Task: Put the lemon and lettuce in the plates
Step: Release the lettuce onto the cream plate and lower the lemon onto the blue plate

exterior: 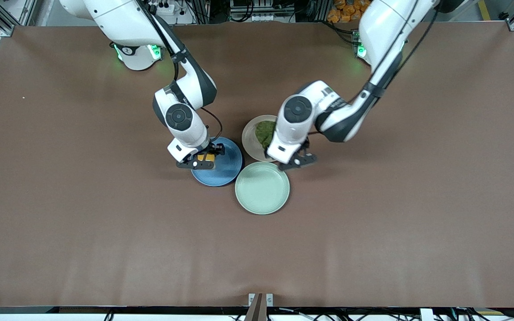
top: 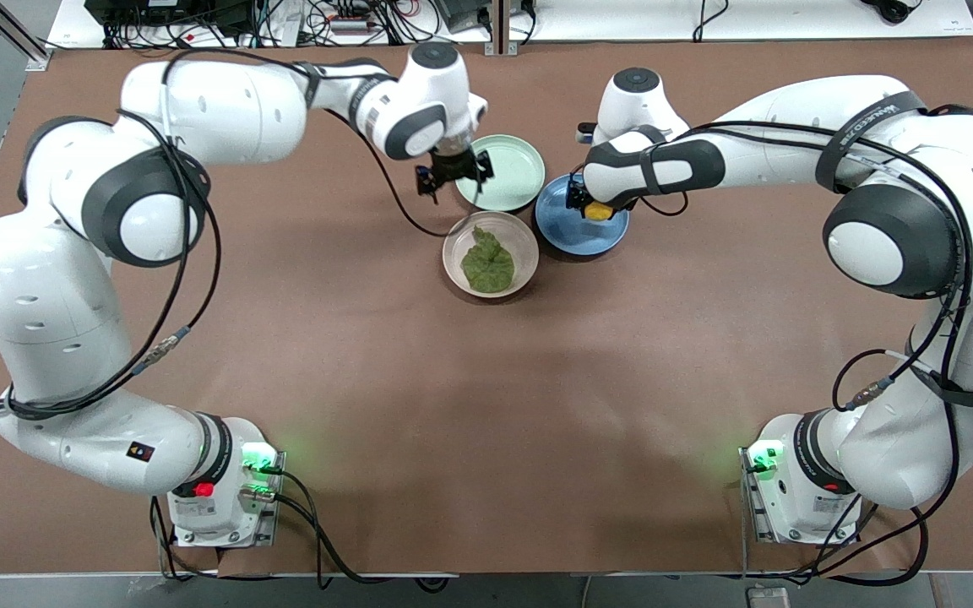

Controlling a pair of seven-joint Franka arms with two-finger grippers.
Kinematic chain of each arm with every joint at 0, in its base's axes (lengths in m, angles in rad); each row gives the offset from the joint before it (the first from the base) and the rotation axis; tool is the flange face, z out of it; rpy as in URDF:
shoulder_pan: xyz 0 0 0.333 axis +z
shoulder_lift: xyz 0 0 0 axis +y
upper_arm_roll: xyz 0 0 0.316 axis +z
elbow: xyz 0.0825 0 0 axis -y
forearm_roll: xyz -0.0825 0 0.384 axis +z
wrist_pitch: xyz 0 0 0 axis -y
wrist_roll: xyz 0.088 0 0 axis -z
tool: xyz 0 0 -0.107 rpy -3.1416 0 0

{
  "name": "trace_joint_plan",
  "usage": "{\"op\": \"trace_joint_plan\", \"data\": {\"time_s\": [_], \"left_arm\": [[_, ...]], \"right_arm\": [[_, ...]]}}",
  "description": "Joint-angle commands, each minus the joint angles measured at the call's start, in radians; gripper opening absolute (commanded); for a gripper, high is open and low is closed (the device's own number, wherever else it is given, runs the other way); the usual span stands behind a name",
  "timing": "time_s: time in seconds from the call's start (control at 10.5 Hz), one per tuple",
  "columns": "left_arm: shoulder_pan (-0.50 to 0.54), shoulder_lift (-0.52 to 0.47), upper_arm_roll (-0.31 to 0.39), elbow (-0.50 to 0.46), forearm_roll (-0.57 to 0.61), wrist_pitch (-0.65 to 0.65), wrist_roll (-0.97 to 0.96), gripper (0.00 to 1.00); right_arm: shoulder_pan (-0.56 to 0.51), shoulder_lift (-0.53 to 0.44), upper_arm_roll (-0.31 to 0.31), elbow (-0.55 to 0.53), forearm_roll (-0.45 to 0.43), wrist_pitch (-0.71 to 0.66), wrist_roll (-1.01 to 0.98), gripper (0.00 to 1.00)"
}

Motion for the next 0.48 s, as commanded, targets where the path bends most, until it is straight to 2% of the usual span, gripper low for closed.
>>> {"op": "trace_joint_plan", "data": {"time_s": [0.0, 0.19, 0.38], "left_arm": [[0.076, -0.015, -0.008, 0.001, 0.08, -0.017, 0.021, 1.0], [0.127, -0.013, -0.008, 0.006, 0.088, -0.017, 0.095, 1.0], [0.18, -0.016, -0.006, 0.007, 0.088, -0.017, 0.165, 1.0]], "right_arm": [[0.036, 0.048, -0.005, 0.043, 0.01, 0.022, 0.049, 0.47], [0.054, 0.092, -0.006, 0.046, 0.01, 0.092, 0.078, 0.5], [0.057, 0.111, -0.006, 0.06, 0.009, 0.102, 0.083, 0.58]]}}
